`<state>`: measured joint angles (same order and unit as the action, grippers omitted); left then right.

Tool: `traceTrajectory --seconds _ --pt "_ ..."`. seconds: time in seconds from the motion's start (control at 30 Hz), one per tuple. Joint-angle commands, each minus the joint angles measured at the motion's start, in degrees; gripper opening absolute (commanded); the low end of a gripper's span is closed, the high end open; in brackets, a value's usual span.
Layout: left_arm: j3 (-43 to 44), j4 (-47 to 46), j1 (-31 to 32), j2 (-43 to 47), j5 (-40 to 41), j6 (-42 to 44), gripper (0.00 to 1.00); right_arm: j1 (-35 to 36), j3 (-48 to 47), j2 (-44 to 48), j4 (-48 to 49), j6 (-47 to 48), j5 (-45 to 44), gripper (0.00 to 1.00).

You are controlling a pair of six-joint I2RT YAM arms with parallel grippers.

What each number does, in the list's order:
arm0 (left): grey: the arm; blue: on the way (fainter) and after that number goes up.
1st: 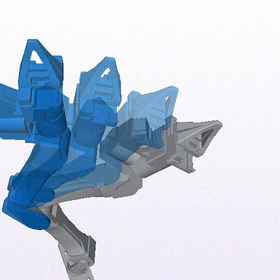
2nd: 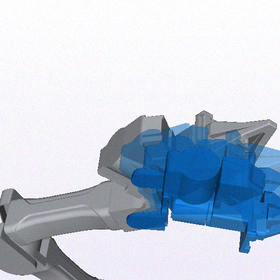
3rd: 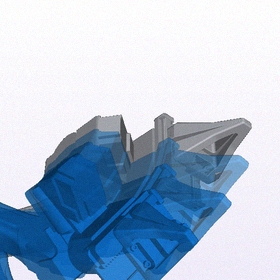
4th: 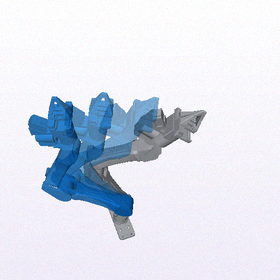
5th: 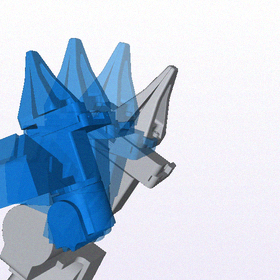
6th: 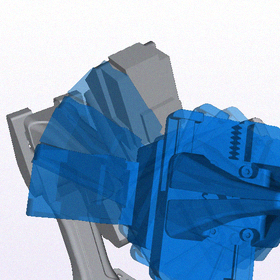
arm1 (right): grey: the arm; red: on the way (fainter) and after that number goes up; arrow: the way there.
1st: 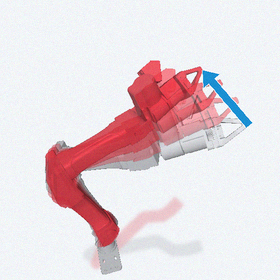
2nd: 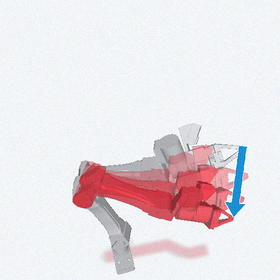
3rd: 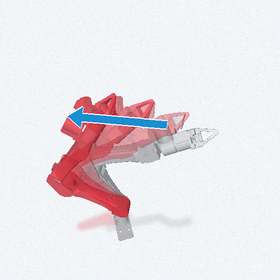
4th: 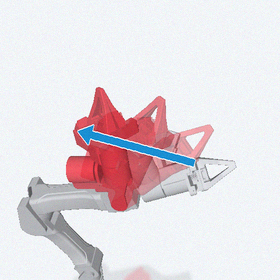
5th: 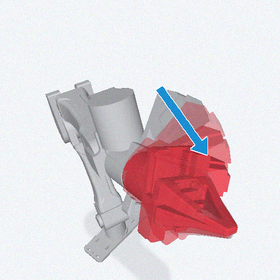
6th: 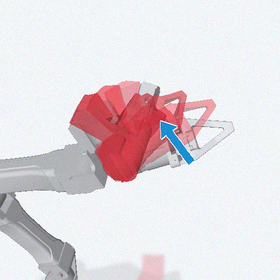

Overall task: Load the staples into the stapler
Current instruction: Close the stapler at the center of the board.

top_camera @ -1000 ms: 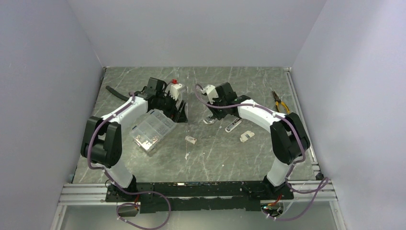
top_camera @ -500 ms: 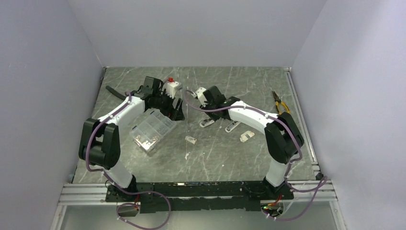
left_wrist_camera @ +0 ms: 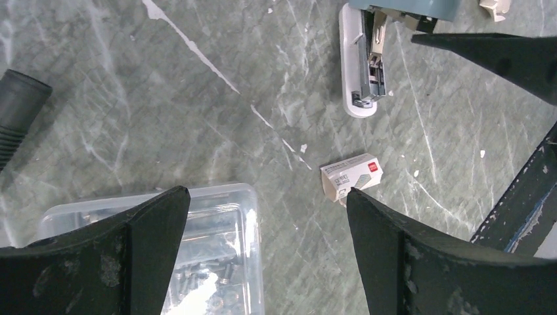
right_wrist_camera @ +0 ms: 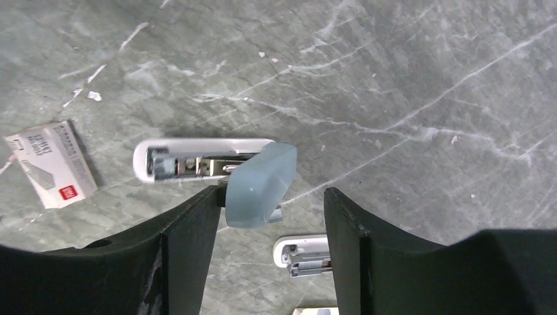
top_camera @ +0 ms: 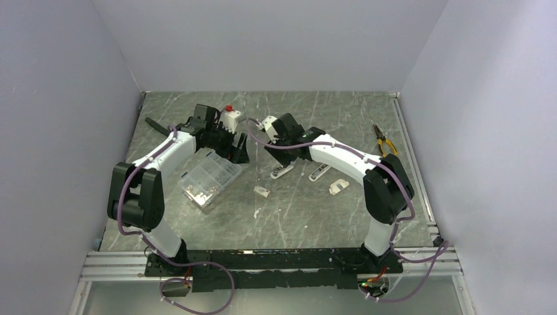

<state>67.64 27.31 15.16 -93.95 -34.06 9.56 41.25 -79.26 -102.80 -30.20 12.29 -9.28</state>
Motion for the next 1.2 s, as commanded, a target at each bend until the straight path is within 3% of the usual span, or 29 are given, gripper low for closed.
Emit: traceTrajectory --seconds 0.0,0.2,0.47,0.8,1.17 --pt "0.9 -0.4 -1.1 2.6 1.0 -2.6 0.95 0.4 -3.4 1.1 -2.8 -1.3 5.4 0.63" --pt "1.4 -0.4 -2.5 2.4 1.0 -3.8 0.95 0.4 -1.7 4.0 -4.2 1.8 16.6 0.67" --pt "0.8 -1.6 -4.7 3.5 -4.2 -3.2 0.95 -2.2 4.4 8.4 1.1 16.1 20.9 0.80" --pt "2.2 -0.5 -6.3 3.2 -9.3 -1.2 0.95 -5.7 -0.2 1.3 -3.0 35.5 28.9 0.81" --pt "3.1 -0.2 -9.8 2.3 -11.0 -3.1 0.95 -5.6 -8.3 -10.4 -7.1 41.3 33.1 0.80"
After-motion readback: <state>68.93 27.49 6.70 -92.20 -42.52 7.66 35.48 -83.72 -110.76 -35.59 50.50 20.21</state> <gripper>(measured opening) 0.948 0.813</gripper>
